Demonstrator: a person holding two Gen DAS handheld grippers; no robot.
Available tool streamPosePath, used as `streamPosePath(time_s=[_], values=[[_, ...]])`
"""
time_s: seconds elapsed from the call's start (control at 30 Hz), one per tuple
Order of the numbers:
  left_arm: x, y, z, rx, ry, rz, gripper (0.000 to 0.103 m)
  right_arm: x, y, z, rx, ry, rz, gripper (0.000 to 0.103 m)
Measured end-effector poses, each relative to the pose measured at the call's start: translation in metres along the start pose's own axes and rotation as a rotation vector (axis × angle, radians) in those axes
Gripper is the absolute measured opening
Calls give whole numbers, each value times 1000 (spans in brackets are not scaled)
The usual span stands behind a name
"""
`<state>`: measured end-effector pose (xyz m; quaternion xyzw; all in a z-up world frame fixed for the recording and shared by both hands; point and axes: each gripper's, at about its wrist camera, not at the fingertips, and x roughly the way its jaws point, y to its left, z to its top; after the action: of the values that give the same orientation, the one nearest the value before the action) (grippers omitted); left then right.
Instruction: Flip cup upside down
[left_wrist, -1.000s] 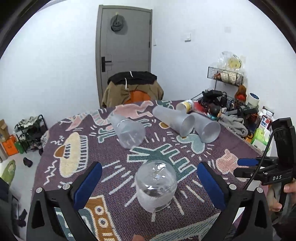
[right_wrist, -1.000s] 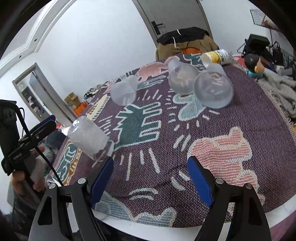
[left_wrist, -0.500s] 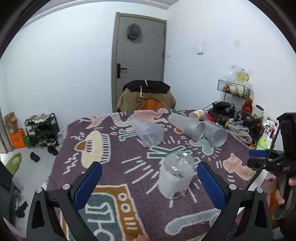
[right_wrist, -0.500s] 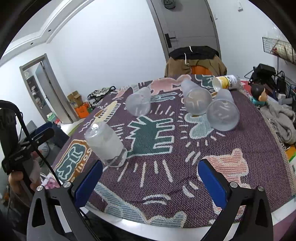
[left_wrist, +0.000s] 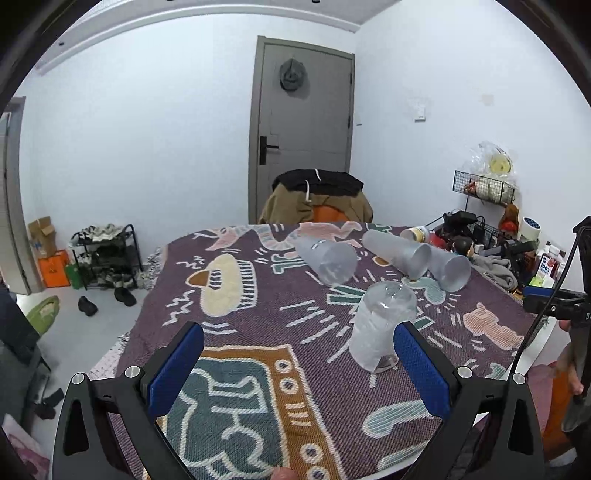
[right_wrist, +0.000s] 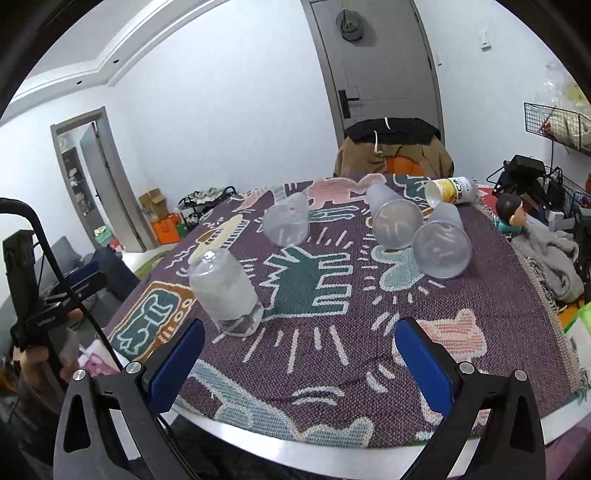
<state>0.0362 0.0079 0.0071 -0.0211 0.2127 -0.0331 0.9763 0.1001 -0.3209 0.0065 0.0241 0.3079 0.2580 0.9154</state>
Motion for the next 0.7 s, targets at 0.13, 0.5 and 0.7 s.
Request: streamPosePath(time_s=[0.13, 0.5, 0.7], values=[[-8, 0, -9, 11, -8, 22, 103, -5, 3, -6, -9, -3, -13, 103], [-16, -2, -30, 10, -14, 48, 103, -13, 4, -22, -19, -24, -16, 103], [-20, -5, -38, -1, -23, 50, 103, -15, 9, -29, -30, -32, -50, 103]])
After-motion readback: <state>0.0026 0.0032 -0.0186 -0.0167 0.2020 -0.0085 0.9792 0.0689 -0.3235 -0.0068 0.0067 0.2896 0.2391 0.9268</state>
